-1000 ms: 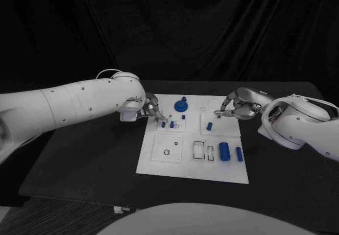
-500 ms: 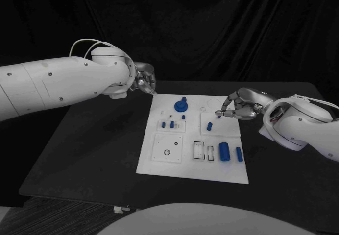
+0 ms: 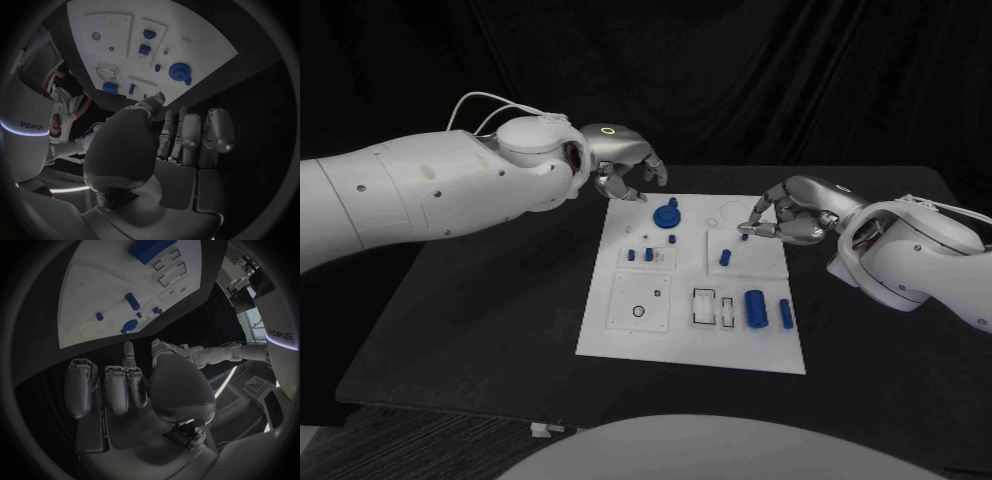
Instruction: Assemble the parts on the task board
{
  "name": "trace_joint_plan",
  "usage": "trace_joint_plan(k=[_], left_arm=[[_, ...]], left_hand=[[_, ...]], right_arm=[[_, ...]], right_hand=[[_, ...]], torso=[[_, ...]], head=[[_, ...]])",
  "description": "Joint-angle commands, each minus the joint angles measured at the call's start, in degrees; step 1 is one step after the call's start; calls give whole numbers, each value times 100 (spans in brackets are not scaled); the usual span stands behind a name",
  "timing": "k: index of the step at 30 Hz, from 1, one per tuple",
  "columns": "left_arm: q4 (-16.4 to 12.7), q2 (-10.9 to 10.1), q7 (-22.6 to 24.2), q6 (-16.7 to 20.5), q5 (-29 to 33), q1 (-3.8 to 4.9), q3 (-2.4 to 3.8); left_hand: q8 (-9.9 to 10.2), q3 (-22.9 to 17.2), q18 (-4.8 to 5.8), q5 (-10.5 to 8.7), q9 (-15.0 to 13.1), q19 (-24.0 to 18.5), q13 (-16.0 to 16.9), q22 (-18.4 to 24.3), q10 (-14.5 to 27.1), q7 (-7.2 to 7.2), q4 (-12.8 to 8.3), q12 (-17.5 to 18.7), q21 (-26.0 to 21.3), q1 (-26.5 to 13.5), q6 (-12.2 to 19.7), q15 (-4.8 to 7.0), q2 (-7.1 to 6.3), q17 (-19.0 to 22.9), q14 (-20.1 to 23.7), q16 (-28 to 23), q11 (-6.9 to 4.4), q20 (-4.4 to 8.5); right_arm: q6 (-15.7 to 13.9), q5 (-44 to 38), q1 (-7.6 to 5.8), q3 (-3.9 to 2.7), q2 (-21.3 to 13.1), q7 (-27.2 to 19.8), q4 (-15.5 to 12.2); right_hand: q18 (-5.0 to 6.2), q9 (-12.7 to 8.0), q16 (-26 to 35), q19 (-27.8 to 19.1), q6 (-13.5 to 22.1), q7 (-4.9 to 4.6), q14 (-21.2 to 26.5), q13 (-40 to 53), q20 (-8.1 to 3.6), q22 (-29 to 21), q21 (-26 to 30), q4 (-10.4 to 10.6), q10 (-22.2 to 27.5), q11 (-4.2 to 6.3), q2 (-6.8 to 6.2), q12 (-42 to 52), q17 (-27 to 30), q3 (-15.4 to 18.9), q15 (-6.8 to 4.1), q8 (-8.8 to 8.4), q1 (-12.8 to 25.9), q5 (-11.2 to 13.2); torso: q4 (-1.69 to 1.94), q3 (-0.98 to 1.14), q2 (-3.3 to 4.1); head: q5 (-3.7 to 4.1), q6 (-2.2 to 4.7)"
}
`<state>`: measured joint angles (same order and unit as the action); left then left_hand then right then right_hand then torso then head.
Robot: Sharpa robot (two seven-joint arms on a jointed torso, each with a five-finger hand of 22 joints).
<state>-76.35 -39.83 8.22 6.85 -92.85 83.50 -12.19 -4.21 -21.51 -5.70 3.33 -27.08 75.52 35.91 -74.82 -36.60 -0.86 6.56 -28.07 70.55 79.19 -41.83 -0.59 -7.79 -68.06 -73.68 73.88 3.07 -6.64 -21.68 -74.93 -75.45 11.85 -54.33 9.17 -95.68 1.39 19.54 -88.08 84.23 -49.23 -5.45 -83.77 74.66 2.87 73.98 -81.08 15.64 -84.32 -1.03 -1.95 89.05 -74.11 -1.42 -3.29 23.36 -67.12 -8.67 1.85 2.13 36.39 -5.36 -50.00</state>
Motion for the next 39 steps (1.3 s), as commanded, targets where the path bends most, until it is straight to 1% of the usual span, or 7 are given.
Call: trace_joint_plan(k=[1,2,5,8,16,33,39], left_arm=[[177,131,843,510,-924,-138,4],[242,183,885,529,-965,-192,5],[391,315,953,574,-1038,-320,5],[484,408,981,594,-1070,-410,5],[675,596,966,686,-1101,-597,6],[875,899,821,587,-1107,-669,6],[1014,1057,767,403,-1107,-688,6]], left_hand=[[40,103,143,21,196,172,-352,-942,149,104,-17,336,148,128,-181,151,5,135,-13,-98,-179,38],[58,176,202,42,425,433,-821,-1023,89,220,-94,621,415,178,-271,256,-27,106,-264,-9,-280,85],[46,309,286,92,924,774,-1738,-1139,-274,50,-199,1012,773,267,-477,355,10,318,-529,-17,-315,200],[6,342,303,95,1072,841,-2016,-1164,-472,57,-235,1063,844,294,-674,360,13,353,-607,30,-310,231],[-41,317,314,125,1246,884,-2286,-1181,-876,158,-218,1027,885,258,-1002,398,39,421,-635,64,-332,256],[13,163,369,284,1436,1030,-2552,-1255,-1274,173,-204,1092,1120,194,-1080,392,27,276,-785,244,-285,293],[30,107,373,274,1511,1043,-2638,-1260,-1467,79,-188,1138,1138,143,-1058,351,10,297,-797,259,-221,304]], right_arm=[[-248,-95,10,-5,-30,-126,-57],[-271,-105,10,-5,-40,-143,-75],[-339,-152,10,-5,-75,-190,-140],[-409,-189,11,-5,-109,-237,-200],[-532,-226,12,-5,-183,-309,-304],[-474,-233,13,-4,-142,-288,-258],[-452,-233,15,-4,-127,-284,-242]], right_hand=[[121,98,17,155,9,15,-546,1534,43,1254,98,-16,-568,7,42,95,-1228,15,39,85,-130,-163],[121,98,17,155,9,15,-546,1534,43,1254,98,-16,-568,7,42,95,-1228,15,39,85,-130,-163],[121,100,15,156,-4,19,-547,1534,42,1254,99,-39,-568,9,29,95,-1230,19,37,95,-184,-178],[121,101,13,158,-11,20,-547,1534,41,1255,98,-55,-568,11,18,95,-1232,21,35,100,-220,-181],[118,101,11,162,-14,21,-548,1534,40,1259,88,-62,-568,11,14,95,-1237,22,35,102,-235,-183],[120,101,15,159,-20,21,-547,1534,39,1256,96,-62,-568,12,10,95,-1228,27,34,105,-244,-182],[120,101,16,160,-21,21,-546,1534,39,1257,95,-60,-568,12,9,95,-1226,29,34,106,-243,-181]], torso=[[2,-45,29],[0,-47,32],[6,-45,33],[4,-47,34],[-5,-57,38],[-8,-48,34],[-8,-42,35]], head=[[3,0],[7,0],[25,0],[28,0],[26,0],[31,0],[30,0]])
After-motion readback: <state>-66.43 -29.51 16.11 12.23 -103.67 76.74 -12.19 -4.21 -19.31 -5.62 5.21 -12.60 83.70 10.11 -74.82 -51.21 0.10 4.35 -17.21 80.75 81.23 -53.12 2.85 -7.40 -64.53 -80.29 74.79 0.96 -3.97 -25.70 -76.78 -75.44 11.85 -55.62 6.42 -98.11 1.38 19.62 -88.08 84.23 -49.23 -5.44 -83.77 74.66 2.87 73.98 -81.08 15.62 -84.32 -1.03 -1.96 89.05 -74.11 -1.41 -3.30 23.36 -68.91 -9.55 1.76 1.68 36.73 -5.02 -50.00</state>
